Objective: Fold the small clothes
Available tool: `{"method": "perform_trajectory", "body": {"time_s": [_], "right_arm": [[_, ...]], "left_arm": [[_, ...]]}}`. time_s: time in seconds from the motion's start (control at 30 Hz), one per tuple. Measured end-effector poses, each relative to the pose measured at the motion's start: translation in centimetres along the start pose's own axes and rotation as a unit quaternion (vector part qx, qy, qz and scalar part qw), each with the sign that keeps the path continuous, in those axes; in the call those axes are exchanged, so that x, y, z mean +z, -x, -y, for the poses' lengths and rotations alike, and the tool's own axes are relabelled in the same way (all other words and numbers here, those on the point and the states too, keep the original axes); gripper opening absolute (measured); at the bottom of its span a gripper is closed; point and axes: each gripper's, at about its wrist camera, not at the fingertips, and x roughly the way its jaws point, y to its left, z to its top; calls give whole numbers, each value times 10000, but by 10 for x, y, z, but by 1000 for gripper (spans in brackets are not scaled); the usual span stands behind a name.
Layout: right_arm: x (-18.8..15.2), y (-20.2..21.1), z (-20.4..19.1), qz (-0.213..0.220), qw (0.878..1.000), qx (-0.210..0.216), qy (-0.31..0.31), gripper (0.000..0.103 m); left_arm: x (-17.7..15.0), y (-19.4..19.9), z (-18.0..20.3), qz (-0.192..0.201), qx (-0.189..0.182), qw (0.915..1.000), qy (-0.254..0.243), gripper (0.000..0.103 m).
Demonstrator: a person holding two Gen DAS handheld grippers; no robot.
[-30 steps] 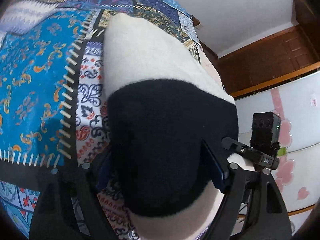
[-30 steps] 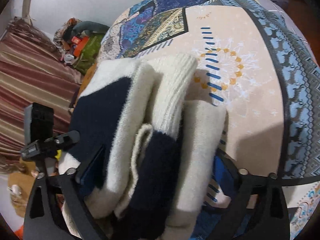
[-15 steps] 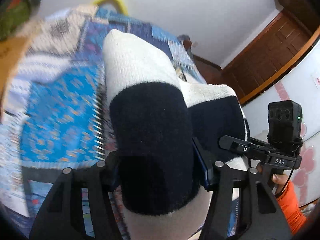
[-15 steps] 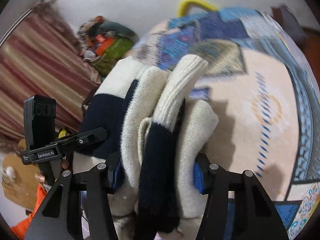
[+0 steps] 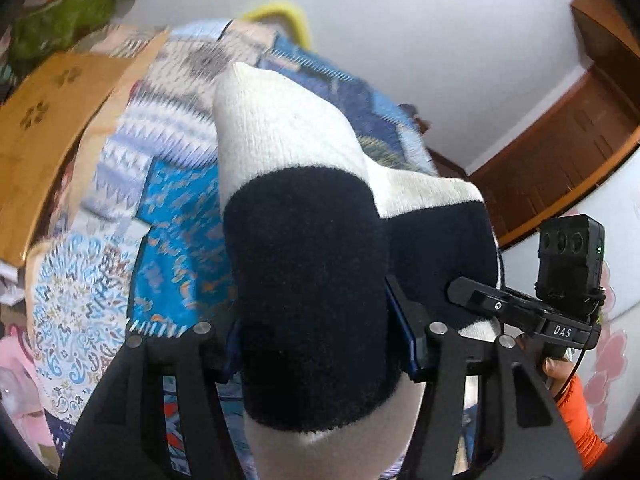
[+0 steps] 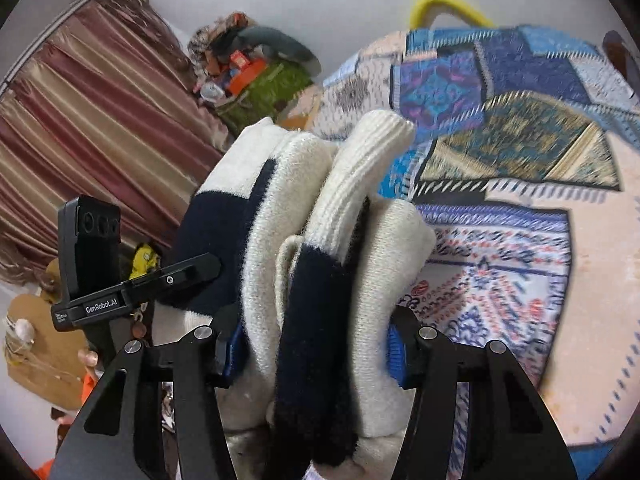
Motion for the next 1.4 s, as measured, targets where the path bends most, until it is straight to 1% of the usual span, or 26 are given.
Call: {"method": "perform_trajectory", "body": {"time_s": [0.07, 0.13, 0.17, 0.2, 0.23, 0.3, 0.37, 0.4, 0.43, 0.47, 0.5, 0.57, 0.6, 0.63, 0.7, 0.77, 0.87, 0.97, 1.03, 1.13, 1.17, 1.2, 1.27, 1.3, 1.37, 1.4], "right_arm": [[-2, -26, 10, -137, 9998, -136, -16, 51], [-5, -42, 18, -239, 9993, -282, -42, 53], [-6, -46, 23, -226, 9991, -356, -28, 54], [-6, -48, 31, -161, 9993, -351, -24, 56], [-5, -48, 35, -141, 9994, -315, -34, 59], [-2, -46, 37, -120, 9993, -362, 64, 61], [-3, -43, 32, -144, 9987, -442, 223, 63], [-4, -39, 28, -159, 9979, -524, 342, 64], [-4, -36, 24, -148, 9974, -578, 416, 66], [-7, -31, 20, -124, 9966, -652, 495, 66], [-9, -26, 15, -81, 9951, -767, 617, 66], [-11, -15, 4, 40, 9913, -1007, 841, 66], [-10, -11, 1, 115, 9898, -1082, 923, 66], [-11, -1, -4, 246, 9876, -1152, 1033, 66], [-12, 19, -18, 488, 9833, -1271, 1207, 66], [-15, 37, -31, 693, 9803, -1287, 1331, 66], [-25, 71, -61, 1120, 9720, -1301, 1604, 66], [-38, 105, -96, 1586, 9591, -1298, 1953, 66], [-50, 127, -120, 1913, 9502, -1211, 2141, 66], [-69, 153, -148, 2346, 9384, -1043, 2315, 66], [-75, 160, -155, 2462, 9343, -1017, 2370, 66], [-85, 169, -165, 2638, 9272, -1012, 2458, 66], [-98, 178, -177, 2877, 9177, -1014, 2547, 67], [-106, 182, -183, 2986, 9133, -984, 2590, 69], [-120, 190, -193, 3193, 9047, -984, 2642, 73], [-127, 193, -198, 3279, 9002, -1009, 2682, 76]], "left_arm": [[-2, -23, -21, -201, 64, 9997, 147, 59], [-2, -49, -43, -402, 157, 9987, 286, 59], [-3, -60, -53, -467, 188, 9980, 376, 61], [-4, -66, -63, -498, 90, 9974, 506, 66], [-5, -70, -74, -481, -105, 9963, 702, 68], [-6, -69, -82, -406, -270, 9953, 839, 70], [-7, -64, -80, -322, -166, 9967, 730, 71], [-8, -59, -76, -270, -20, 9978, 598, 71], [-9, -54, -71, -225, 137, 9986, 466, 71], [-11, -46, -63, -137, 435, 9986, 252, 71], [-11, -45, -61, -73, 618, 9980, 110, 71], [-15, -31, -47, 76, 999, 9947, -232, 71], [-18, -24, -41, 147, 1116, 9930, -358, 71], [-22, -15, -34, 230, 1198, 9914, -475, 71], [-29, 3, -22, 399, 1244, 9894, -627, 71], [-39, 26, -4, 670, 1271, 9864, -794, 71], [-55, 65, 29, 1196, 1299, 9780, -1110, 71], [-72, 107, 62, 1709, 1204, 9691, -1312, 71], [-87, 138, 82, 2057, 1154, 9615, -1412, 71], [-108, 180, 107, 2611, 1061, 9471, -1533, 71], [-119, 196, 117, 2819, 1014, 9406, -1595, 71], [-125, 206, 124, 2969, 1014, 9353, -1638, 71], [-141, 223, 135, 3251, 1041, 9240, -1721, 71], [-150, 231, 141, 3397, 1075, 9176, -1761, 71], [-164, 242, 148, 3583, 1103, 9100, -1770, 71], [-168, 245, 150, 3634, 1103, 9081, -1767, 71]]}}
